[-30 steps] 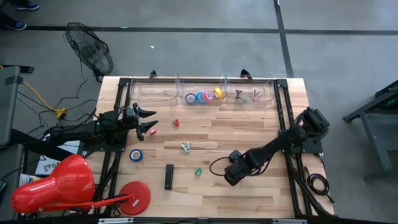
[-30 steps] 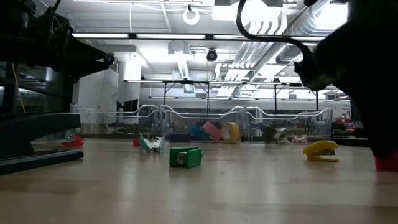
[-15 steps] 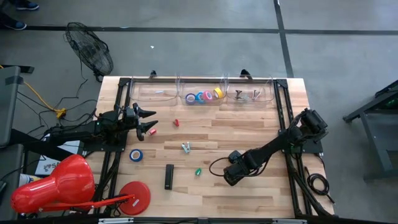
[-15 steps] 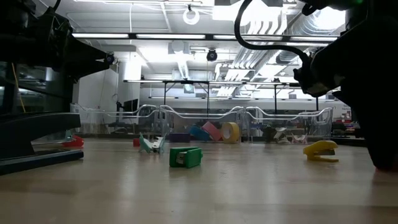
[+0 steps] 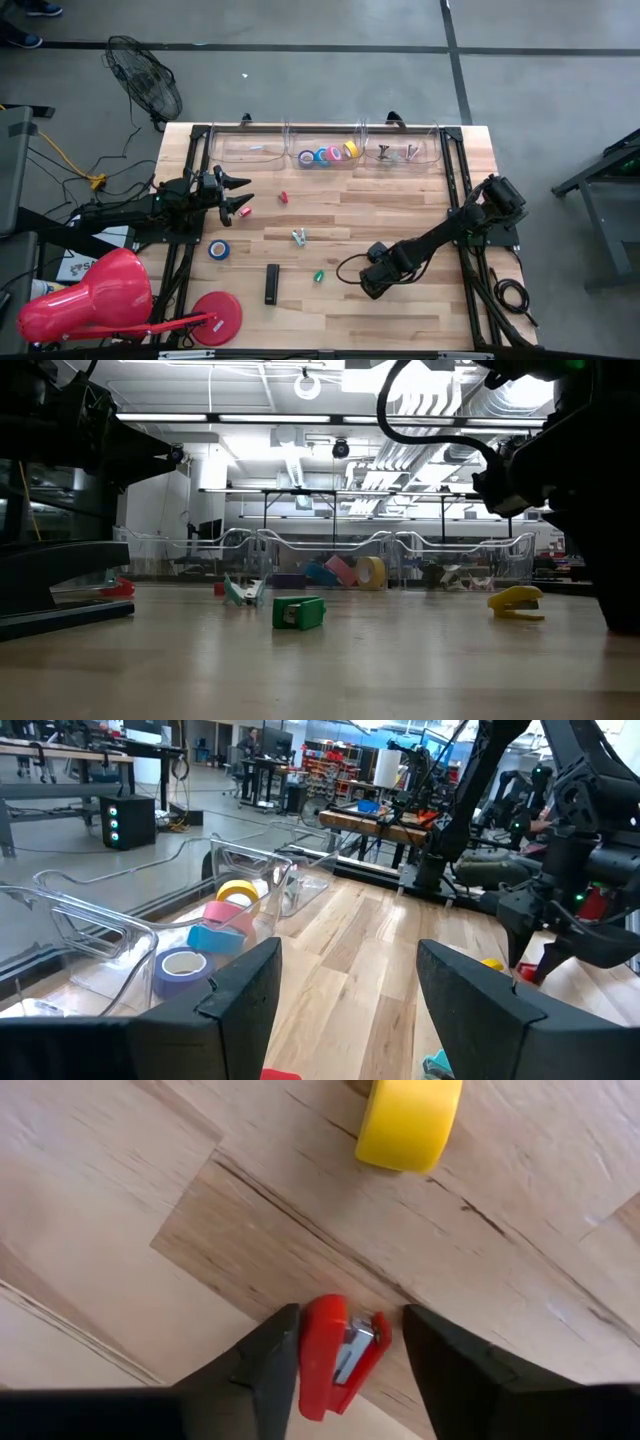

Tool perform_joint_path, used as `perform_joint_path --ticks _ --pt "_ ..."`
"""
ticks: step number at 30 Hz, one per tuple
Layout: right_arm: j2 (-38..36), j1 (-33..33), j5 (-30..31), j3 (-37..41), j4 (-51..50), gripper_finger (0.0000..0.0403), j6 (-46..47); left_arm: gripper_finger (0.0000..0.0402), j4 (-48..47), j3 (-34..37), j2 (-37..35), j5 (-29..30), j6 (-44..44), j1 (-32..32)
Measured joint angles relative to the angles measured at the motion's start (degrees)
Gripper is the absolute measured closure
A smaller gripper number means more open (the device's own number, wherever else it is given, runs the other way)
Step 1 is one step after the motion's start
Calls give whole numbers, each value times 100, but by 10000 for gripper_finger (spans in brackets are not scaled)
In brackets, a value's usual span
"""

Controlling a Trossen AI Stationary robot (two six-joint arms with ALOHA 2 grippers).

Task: Pick and place Stapler, Stapler remover, tape
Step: Put the bottom right red stapler into the left transparent bin

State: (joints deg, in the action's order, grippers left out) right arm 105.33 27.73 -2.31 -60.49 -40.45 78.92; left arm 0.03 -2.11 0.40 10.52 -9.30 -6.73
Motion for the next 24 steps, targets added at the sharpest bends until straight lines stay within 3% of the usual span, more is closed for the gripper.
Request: perform_joint_path --ticks 9,24 --pt "19 0 -24 15 -10 282 -105 172 0 2 -2 0 0 1" --pt "32 17 -74 17 -17 290 -106 172 -1 1 1 0 0 0"
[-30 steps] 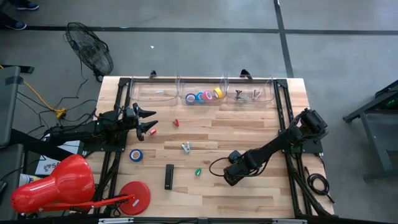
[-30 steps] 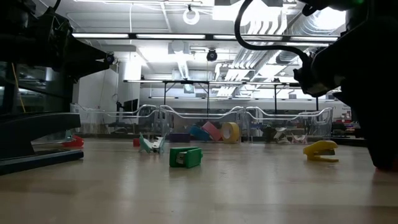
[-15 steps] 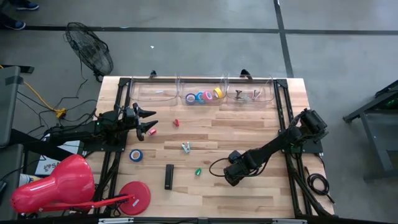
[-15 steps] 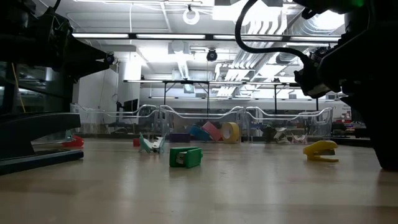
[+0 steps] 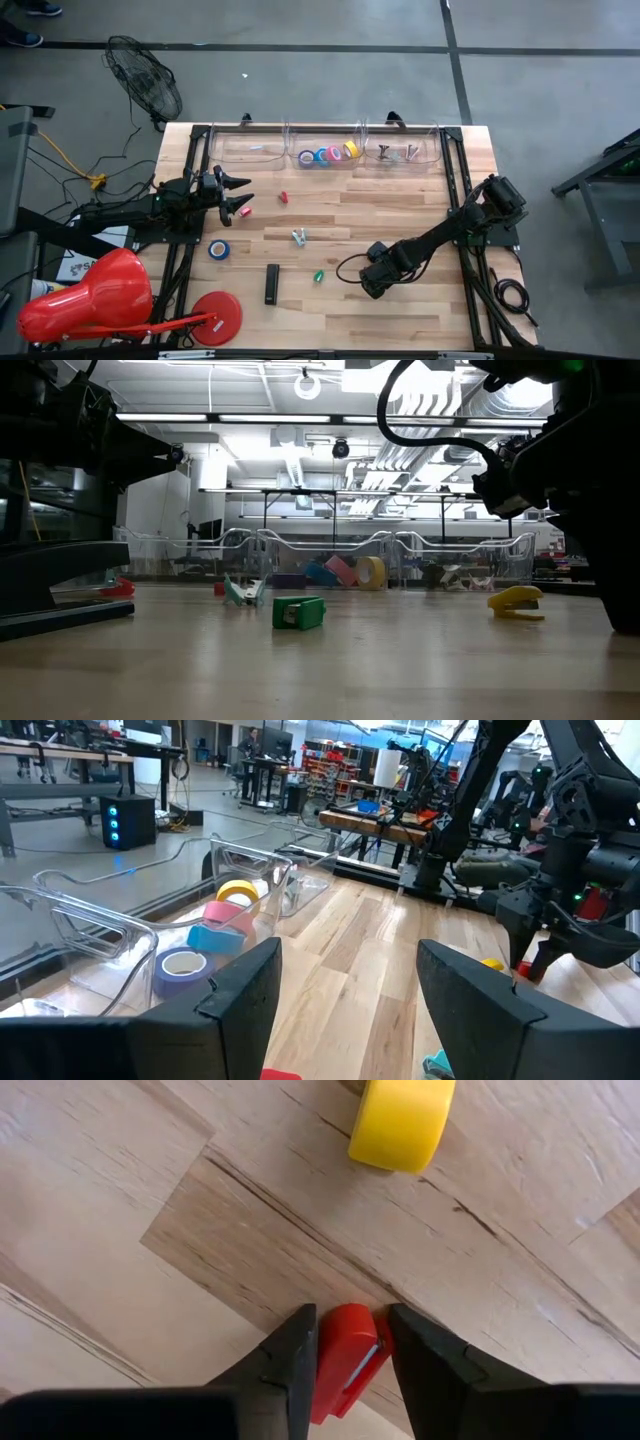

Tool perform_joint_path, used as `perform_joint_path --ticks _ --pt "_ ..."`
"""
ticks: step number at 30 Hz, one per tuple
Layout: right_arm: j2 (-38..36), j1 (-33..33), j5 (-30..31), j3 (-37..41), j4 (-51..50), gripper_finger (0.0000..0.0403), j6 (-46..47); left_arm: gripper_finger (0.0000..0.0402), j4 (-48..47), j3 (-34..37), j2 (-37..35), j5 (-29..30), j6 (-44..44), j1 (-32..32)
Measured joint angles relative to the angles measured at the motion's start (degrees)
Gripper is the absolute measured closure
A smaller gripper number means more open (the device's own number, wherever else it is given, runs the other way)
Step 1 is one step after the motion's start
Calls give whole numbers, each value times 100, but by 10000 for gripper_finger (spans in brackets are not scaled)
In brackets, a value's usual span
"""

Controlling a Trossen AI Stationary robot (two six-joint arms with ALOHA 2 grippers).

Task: Pick and place Stapler, Stapler remover, tape
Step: Put the bottom right red stapler into the left transparent bin

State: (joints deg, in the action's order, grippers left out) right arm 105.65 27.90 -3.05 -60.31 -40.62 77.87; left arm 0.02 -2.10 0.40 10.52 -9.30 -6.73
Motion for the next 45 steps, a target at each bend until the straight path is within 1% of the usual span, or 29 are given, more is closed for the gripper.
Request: perform_joint_path --ticks 16,19,25,27,34,39,45 --pt "0 50 113 4 17 293 362 172 1 -1 0 0 2 0" --pt "4 50 116 7 89 308 374 172 0 0 -1 0 0 -1" --pt "3 54 197 9 156 350 307 172 0 1 0 0 0 1" --pt "2 52 203 9 177 356 239 172 -1 -1 -2 0 0 0" --pt "2 52 221 9 212 349 -150 172 1 0 -2 0 0 0" --pt "-1 50 218 7 235 357 -462 172 1 0 0 0 0 -1" --pt "-28 44 223 7 251 349 -587 172 -1 1 0 0 0 -1"
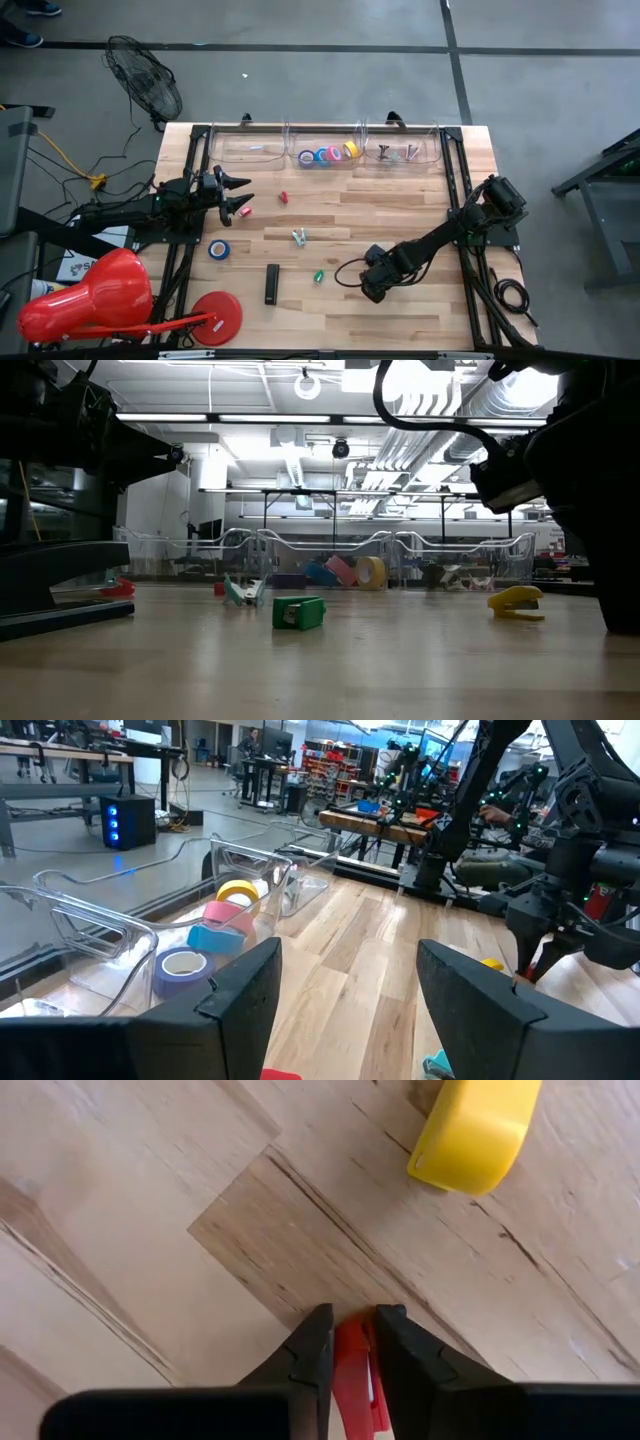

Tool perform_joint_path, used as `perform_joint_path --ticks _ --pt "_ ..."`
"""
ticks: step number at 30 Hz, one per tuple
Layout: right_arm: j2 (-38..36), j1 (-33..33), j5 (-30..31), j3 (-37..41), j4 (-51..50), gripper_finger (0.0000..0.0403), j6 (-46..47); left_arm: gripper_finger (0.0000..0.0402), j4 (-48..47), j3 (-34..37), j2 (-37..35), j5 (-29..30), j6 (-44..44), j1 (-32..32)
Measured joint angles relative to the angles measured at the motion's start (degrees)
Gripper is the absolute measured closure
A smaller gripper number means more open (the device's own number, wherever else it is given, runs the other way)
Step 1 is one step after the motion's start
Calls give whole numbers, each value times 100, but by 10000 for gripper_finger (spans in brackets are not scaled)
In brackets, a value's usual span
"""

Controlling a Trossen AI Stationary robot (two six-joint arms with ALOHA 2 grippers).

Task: Pick and place Stapler, Stapler remover, tape
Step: Put the bottom right red stapler into the left transparent bin

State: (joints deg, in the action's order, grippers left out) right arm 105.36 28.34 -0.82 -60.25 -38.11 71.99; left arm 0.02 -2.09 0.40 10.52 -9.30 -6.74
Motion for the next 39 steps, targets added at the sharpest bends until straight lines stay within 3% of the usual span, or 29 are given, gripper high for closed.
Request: perform_joint_path --ticks 13,28,39 --pt "0 -27 -186 -7 -3 314 -524 172 1 -2 -2 0 0 0" --pt "1 -32 -281 -11 0 217 -772 172 1 0 0 0 0 0" --pt "0 -18 -379 -9 -39 210 -935 172 2 -2 -2 0 0 0"
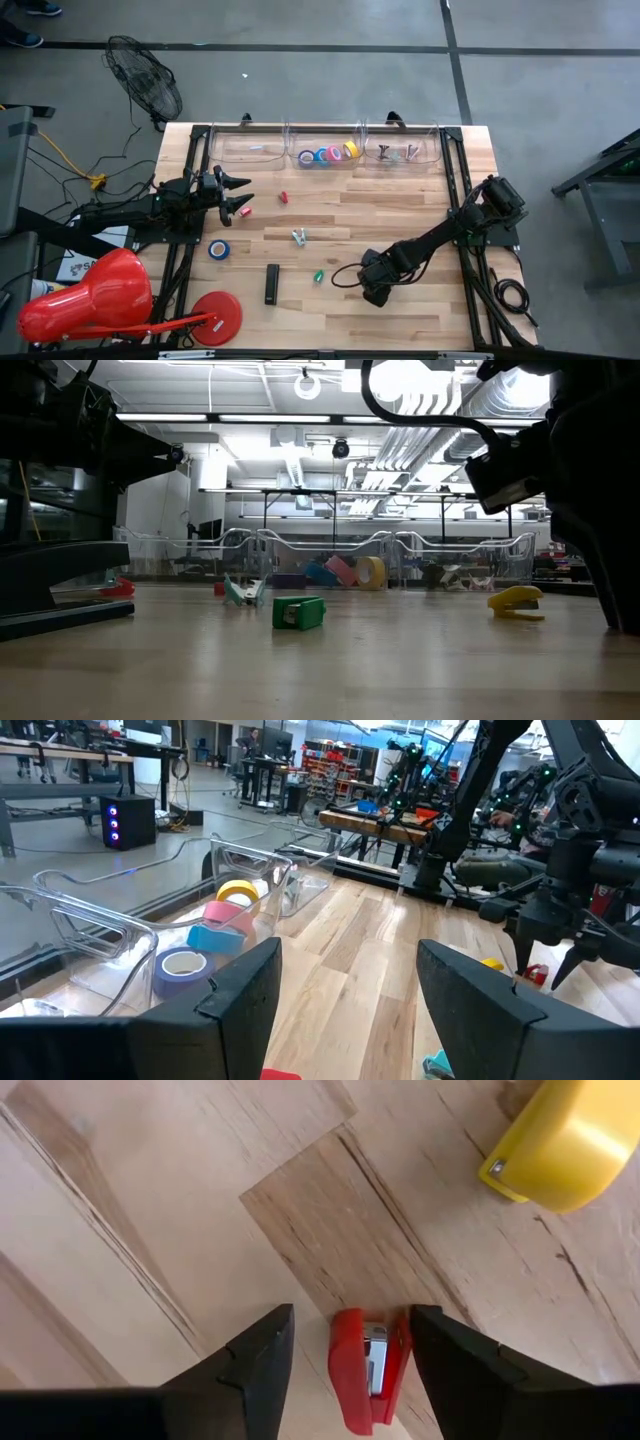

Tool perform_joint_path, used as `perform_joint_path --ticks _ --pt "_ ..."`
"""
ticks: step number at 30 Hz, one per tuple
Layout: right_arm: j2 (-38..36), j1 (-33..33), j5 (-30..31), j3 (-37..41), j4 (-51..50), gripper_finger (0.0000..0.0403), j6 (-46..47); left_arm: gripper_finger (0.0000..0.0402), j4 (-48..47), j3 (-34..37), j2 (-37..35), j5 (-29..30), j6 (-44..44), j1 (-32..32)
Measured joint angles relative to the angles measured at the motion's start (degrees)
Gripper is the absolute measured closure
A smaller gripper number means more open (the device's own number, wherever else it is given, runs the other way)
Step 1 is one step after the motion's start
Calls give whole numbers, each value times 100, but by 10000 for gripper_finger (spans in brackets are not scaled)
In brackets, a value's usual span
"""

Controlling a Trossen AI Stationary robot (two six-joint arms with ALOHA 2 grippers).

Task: Pick and place Stapler, Stapler remover, tape
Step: Put the bottom right red stapler into the left transparent bin

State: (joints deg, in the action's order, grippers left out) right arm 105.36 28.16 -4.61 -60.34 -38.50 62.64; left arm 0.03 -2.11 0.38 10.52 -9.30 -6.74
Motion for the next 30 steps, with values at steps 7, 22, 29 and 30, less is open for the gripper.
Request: perform_joint_path --ticks 7,22,29,30 --pt "-2 7 -6 0 -127 210 -223 172 -1 1 0 0 0 0" --pt "-2 17 -50 9 -380 211 -270 172 -1 1 1 0 0 1" --pt "-2 20 79 12 -302 211 -311 172 -2 2 2 0 0 2" --pt "-2 20 99 12 -297 211 -339 172 -1 1 1 0 0 0"
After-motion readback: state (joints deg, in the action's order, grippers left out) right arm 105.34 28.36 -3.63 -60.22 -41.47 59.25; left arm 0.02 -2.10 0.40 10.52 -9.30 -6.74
